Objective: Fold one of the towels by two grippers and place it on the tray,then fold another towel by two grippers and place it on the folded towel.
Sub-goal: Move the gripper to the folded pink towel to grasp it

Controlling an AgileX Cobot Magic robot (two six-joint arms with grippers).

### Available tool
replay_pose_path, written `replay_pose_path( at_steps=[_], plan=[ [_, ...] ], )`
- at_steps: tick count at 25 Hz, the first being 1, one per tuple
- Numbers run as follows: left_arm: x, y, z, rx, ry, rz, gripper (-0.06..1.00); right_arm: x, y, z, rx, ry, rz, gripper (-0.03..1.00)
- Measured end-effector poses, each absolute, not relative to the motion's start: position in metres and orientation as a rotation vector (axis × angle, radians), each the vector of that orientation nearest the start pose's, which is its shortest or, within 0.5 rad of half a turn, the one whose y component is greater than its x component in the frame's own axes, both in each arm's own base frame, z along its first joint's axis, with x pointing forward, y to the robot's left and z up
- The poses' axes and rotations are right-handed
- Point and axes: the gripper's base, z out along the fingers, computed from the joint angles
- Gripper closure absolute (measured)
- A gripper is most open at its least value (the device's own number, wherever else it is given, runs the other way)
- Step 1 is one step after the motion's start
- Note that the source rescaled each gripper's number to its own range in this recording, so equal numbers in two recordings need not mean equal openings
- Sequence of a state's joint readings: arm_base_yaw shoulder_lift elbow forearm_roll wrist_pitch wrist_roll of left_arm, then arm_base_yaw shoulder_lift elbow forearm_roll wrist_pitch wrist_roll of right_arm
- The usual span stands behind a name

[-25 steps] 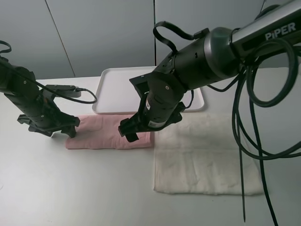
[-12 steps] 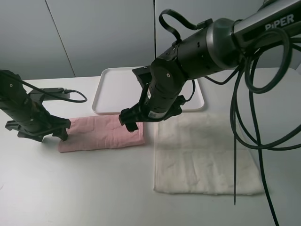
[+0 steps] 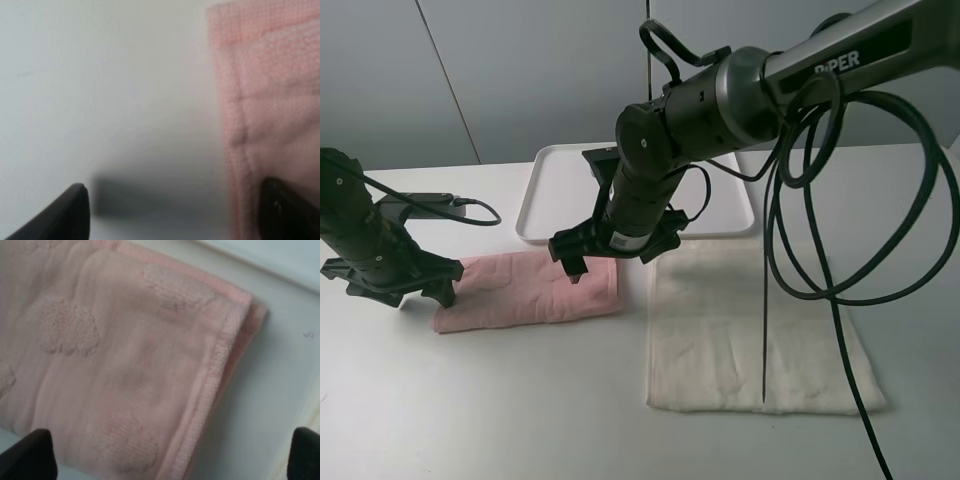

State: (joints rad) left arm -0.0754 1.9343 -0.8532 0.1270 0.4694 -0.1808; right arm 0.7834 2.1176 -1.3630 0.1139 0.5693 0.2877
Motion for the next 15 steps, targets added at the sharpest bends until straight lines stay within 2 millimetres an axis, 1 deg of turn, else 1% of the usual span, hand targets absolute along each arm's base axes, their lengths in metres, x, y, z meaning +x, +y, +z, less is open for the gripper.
replay_pose_path(
  at_steps=[4, 10, 15],
  plan=[
    [0.301, -0.017, 0.085, 0.010, 3.028, 0.077, 0.07, 0.299, 0.309, 0.112, -0.586, 2.834, 0.374, -0.03],
    [0.301, -0.017, 0.085, 0.016, 3.029, 0.082, 0.07, 0.303, 0.314, 0.107, -0.604, 2.830, 0.381, 0.18],
    [0.301, -0.017, 0.085, 0.019, 3.031, 0.084, 0.07, 0.303, 0.314, 0.105, -0.617, 2.830, 0.376, 0.19]
  ],
)
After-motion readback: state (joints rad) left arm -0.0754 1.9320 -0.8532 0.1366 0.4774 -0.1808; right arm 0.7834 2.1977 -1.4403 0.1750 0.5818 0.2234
